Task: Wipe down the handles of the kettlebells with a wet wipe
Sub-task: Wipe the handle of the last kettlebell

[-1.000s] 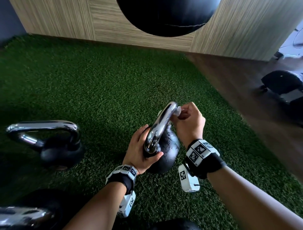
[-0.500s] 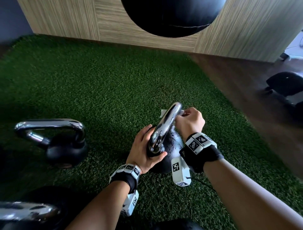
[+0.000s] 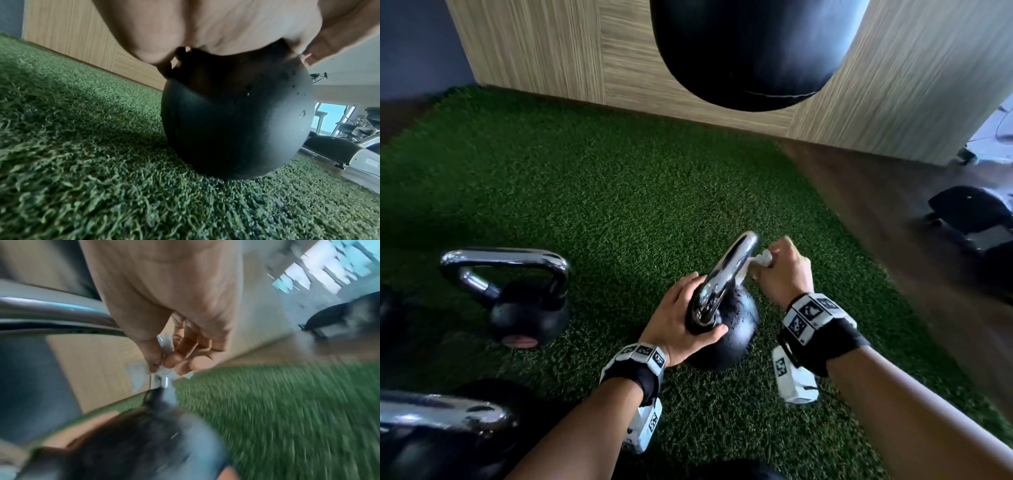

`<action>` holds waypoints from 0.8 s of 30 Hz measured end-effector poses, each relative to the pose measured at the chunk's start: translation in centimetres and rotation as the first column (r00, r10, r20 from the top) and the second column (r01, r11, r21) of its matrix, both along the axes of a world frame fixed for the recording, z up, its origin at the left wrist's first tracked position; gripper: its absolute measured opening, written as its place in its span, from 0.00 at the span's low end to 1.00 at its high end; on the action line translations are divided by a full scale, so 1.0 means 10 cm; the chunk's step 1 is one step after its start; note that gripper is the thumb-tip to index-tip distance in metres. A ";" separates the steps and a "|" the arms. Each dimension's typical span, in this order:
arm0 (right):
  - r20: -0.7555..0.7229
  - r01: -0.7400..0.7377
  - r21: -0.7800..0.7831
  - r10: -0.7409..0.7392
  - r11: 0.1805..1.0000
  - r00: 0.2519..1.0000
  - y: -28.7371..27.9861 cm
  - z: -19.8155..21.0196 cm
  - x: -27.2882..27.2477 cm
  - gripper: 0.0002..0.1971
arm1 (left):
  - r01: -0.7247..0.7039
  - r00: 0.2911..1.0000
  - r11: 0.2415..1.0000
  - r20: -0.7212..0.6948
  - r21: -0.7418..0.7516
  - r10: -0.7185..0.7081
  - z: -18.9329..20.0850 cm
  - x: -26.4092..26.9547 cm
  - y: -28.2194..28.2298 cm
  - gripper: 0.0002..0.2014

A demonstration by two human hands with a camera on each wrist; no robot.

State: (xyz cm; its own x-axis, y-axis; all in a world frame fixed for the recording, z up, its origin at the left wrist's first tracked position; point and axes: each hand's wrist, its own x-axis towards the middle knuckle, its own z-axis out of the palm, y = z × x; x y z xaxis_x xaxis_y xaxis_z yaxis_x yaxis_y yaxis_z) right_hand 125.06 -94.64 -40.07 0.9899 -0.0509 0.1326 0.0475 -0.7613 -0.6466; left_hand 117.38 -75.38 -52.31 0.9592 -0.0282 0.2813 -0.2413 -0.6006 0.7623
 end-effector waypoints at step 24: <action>0.053 -0.446 -0.327 0.487 0.833 0.872 -0.09 0.47 -0.02 0.20 | 0.217 0.972 0.974 -0.104 0.070 -0.209 1.33 0.00 0.23 0.44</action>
